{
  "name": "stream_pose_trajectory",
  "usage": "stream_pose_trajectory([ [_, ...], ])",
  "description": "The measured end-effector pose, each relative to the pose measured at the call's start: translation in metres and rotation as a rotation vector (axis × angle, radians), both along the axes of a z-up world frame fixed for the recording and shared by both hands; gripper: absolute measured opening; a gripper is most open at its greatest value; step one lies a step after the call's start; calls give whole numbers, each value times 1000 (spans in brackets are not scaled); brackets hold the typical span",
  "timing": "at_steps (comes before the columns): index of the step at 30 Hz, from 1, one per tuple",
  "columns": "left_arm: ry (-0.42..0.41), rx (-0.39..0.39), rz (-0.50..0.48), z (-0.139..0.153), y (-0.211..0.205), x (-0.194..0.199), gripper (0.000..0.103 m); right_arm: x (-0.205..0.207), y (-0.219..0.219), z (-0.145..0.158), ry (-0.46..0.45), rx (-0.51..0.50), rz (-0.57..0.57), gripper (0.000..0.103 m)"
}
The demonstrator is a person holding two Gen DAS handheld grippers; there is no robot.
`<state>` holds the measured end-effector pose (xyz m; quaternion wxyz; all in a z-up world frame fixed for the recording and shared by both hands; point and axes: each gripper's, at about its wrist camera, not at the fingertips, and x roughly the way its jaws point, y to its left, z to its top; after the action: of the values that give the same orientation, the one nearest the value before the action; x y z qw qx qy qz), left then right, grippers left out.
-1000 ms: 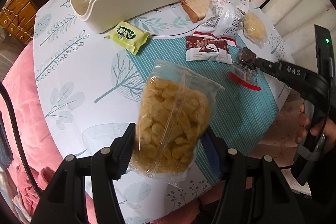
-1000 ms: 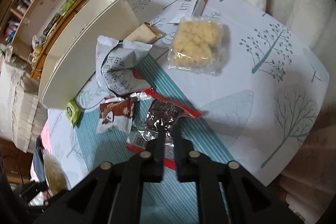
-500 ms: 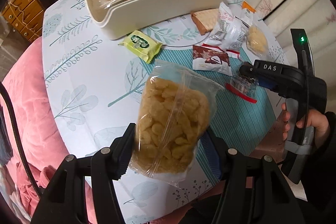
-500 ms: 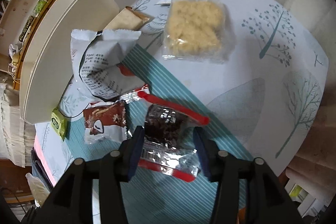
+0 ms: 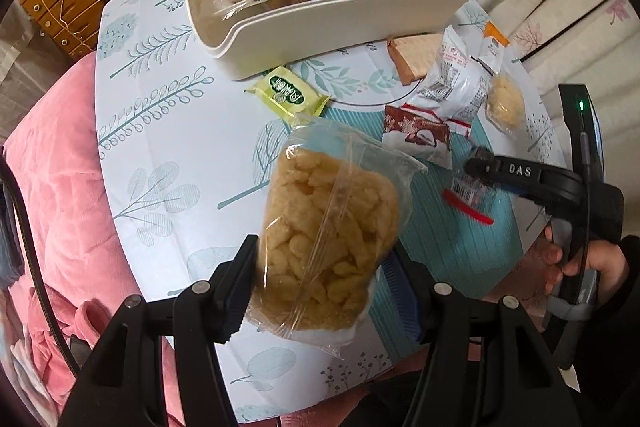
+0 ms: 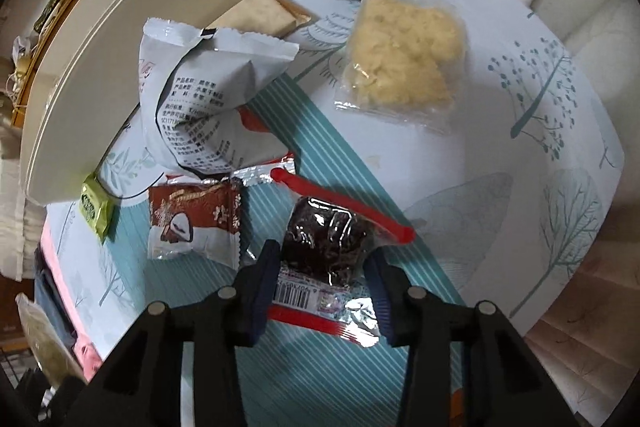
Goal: Organize snacks
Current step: 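Carry the puff bag and chocolate packet over the tray and open both grippers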
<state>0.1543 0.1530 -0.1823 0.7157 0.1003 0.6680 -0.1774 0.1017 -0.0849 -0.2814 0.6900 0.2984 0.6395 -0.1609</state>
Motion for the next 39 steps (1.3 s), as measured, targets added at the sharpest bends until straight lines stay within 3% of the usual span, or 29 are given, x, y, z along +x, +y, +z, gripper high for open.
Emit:
stream_pose_trajectory([
  [7,22,5,29,9,-22,19,60,2,-13,0,56,150,21,42],
  [13,-6,-6,45,26,-48,40,60,17,-20,26,35,266,77,42],
  [26,-92,-37,134,54,-97,104,60,90,-57,106,-180,267,251,42],
  [36,-143,-50,251,52,-113,156,60,153,-72,124,-359,226,348,42],
  [39,-152,-92,287,48,-115,166,60,167,-75,120,-405,225,377,43],
])
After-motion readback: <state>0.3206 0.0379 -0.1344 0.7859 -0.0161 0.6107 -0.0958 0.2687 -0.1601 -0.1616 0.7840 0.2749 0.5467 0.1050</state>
